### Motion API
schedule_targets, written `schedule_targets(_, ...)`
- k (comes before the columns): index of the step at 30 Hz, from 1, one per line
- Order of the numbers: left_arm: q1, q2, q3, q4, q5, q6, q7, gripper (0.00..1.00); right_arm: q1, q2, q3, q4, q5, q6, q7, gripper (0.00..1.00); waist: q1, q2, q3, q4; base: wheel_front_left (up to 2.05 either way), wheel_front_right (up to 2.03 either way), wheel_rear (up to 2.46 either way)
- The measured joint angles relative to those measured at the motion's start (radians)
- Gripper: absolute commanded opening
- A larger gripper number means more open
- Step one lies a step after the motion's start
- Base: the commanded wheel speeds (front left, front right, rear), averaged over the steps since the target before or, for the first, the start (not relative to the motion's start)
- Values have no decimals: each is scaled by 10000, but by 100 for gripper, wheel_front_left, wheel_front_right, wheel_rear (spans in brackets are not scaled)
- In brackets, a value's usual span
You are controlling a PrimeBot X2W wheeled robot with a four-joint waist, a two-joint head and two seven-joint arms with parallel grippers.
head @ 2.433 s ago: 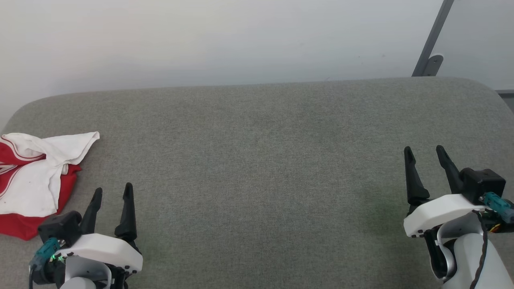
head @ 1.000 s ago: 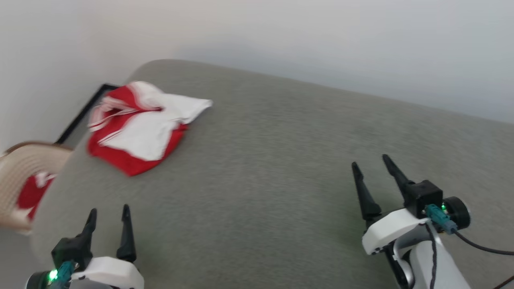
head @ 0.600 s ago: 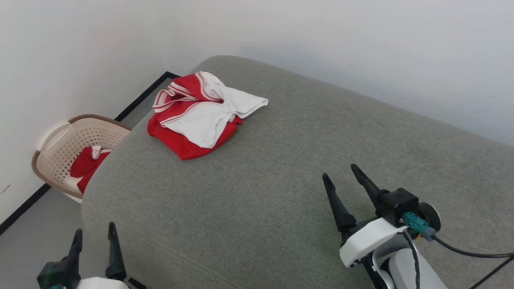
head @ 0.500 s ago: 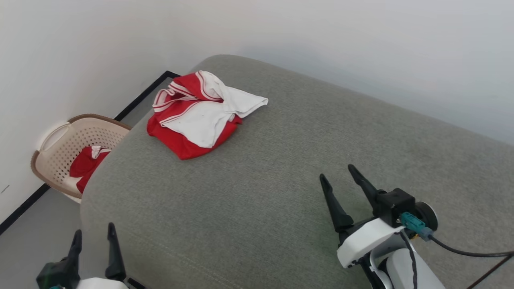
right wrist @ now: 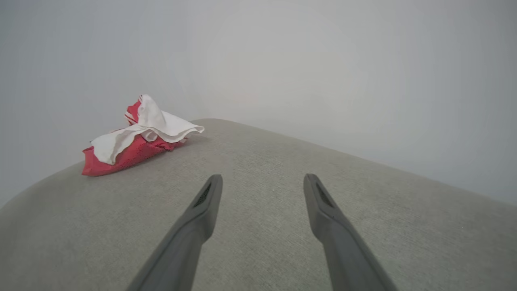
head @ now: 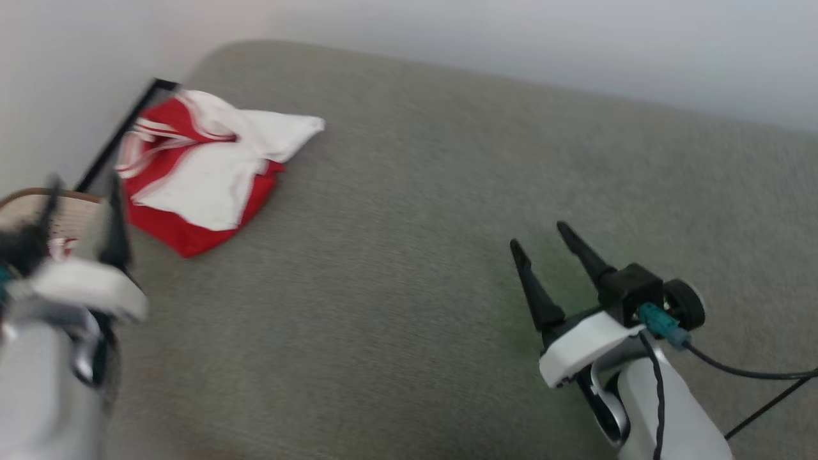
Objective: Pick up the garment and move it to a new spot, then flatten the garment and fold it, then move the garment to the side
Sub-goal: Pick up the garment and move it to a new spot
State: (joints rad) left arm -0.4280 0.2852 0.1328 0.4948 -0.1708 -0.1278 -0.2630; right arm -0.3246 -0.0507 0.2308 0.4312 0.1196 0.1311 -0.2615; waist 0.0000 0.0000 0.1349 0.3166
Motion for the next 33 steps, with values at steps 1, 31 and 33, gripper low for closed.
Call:
schedule_targets(1,-999,686,-309,823,-570,0,12,100,-203,0,-6,-84,-73,0,0,100,1,1,372,-334,0,0,0)
schedule_targets(31,-4388,5499,-4719,4849,-7804,6,6500,0,-1155,-6,775,-3045,192,0,0,100,0,0,3784,-3811,0,0,0)
schedule_targets(33,-4392,5436,-4932,4980,-7737,0,5760,0,-1127,-8,767,-3010,219,0,0,100,1,0,3645,-3755,0,0,0)
